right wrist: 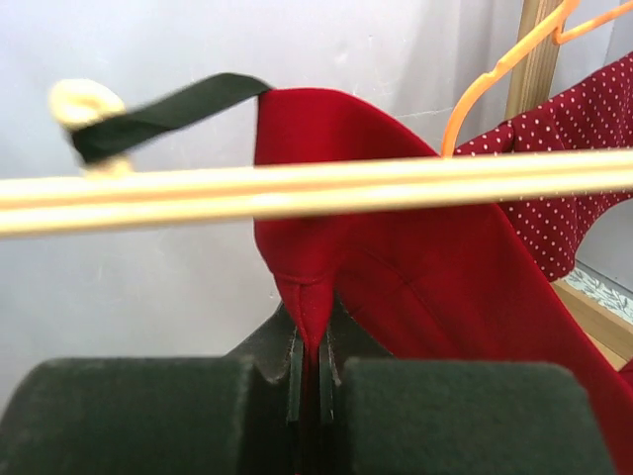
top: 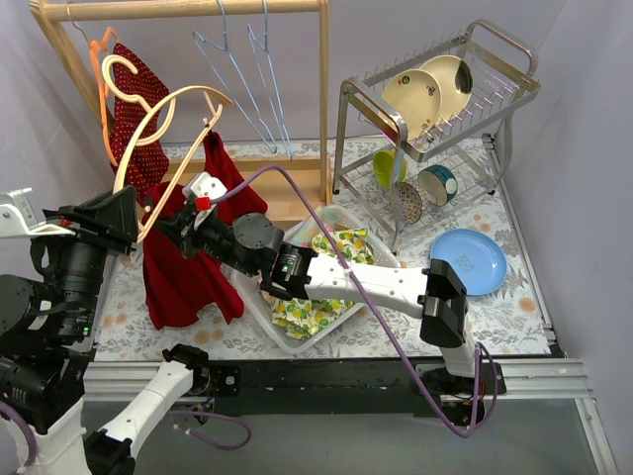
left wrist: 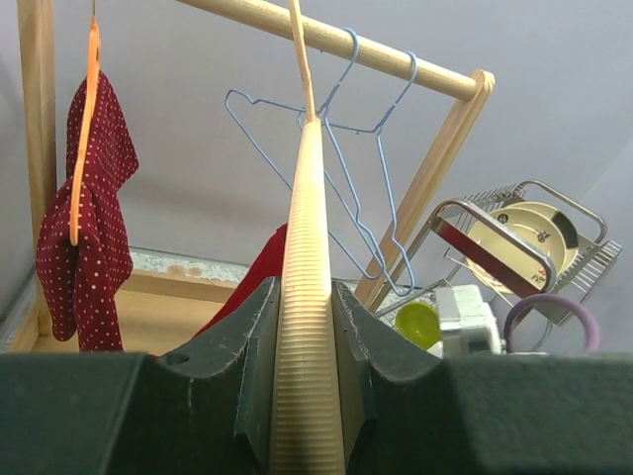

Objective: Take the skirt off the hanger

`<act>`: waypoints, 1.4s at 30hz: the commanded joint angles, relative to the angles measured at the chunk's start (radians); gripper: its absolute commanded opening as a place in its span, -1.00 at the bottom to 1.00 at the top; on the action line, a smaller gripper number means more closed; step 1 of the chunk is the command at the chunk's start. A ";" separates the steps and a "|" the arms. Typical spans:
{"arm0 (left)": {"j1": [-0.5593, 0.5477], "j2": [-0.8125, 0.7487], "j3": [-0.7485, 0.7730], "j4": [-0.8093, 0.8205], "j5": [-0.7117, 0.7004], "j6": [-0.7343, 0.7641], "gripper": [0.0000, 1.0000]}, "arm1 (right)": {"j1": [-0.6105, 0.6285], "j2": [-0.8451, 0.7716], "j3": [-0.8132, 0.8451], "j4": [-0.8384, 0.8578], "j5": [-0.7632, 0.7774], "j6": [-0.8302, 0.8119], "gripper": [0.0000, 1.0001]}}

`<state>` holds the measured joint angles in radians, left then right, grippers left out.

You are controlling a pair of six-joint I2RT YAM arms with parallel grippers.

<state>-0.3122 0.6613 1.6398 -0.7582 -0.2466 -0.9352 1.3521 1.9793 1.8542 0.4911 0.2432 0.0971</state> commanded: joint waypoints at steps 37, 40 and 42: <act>-0.001 0.035 0.136 0.088 0.001 0.032 -1.00 | 0.022 -0.456 -0.422 0.064 0.018 -0.121 -0.97; -0.001 0.054 0.182 0.082 0.047 0.006 -1.00 | 0.022 -0.477 -0.368 -0.012 -0.018 -0.210 -0.97; 0.001 0.067 0.230 0.080 0.056 -0.005 -1.00 | 0.022 -0.481 -0.302 -0.046 -0.012 -0.264 -0.97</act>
<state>-0.3126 0.6987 1.7744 -0.7616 -0.2634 -0.8986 1.3701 1.5574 1.4147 0.4530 0.2428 -0.0303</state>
